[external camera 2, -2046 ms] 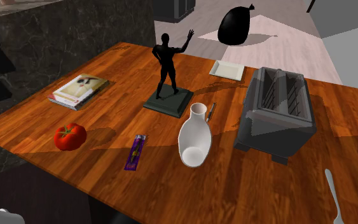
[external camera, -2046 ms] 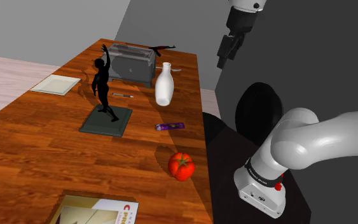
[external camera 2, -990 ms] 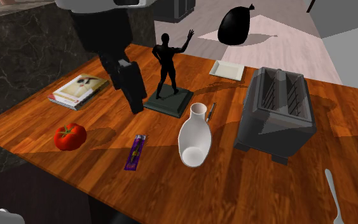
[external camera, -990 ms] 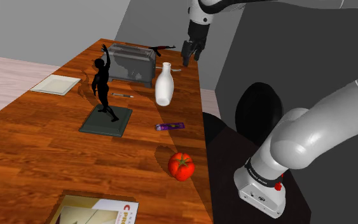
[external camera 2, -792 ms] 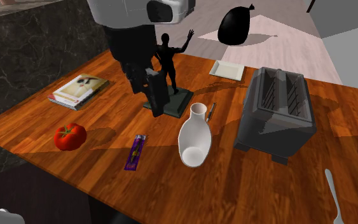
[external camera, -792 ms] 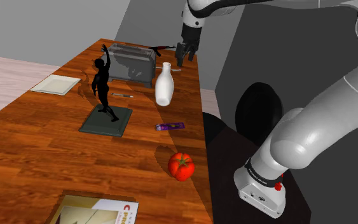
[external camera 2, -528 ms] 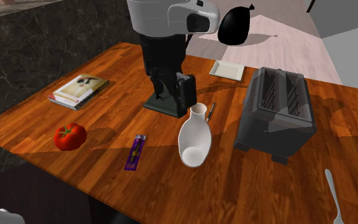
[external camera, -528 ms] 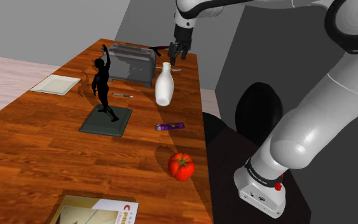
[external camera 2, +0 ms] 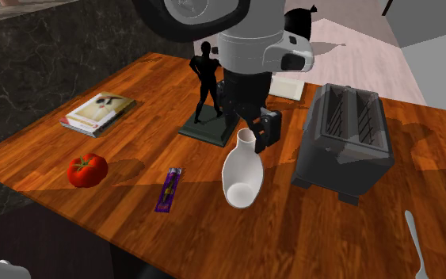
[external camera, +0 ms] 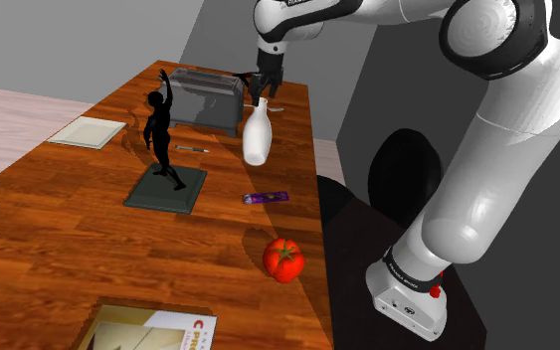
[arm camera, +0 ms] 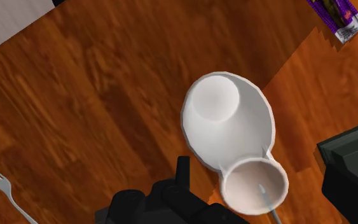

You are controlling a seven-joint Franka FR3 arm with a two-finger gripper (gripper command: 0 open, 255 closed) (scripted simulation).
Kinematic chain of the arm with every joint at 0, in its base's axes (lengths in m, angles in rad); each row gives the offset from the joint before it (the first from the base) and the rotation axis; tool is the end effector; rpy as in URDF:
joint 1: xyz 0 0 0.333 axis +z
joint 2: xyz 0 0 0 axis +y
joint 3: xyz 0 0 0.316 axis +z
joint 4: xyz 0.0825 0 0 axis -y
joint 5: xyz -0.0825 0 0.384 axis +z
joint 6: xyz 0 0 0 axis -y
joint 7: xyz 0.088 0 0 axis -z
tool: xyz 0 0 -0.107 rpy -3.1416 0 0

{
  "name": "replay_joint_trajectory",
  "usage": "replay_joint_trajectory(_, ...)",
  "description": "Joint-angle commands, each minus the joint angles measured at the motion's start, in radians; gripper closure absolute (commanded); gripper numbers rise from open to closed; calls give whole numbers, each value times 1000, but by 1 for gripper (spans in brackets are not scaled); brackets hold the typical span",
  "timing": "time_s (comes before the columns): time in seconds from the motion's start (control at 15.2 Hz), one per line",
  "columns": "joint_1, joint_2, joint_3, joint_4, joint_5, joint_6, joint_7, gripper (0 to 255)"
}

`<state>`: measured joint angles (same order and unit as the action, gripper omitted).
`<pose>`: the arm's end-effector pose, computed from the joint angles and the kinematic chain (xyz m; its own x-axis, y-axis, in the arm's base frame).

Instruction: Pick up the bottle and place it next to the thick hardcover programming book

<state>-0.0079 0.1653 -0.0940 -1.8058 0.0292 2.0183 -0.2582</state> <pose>0.6093 -0.0579 0.4551 0.9882 0.1453 0.0493 0.1454 -0.9894 0.0012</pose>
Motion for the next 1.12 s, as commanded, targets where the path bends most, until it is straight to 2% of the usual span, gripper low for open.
replay_joint_trajectory(0.0,0,13,1,-8,2,22,-1,0)
replay_joint_trajectory(0.26,0,29,1,-36,4,65,-2,0)
replay_joint_trajectory(0.73,0,29,1,-35,4,65,-2,0)
replay_joint_trajectory(0.79,0,29,1,-35,4,65,-2,255)
replay_joint_trajectory(1.06,0,29,1,-35,4,65,-2,255)
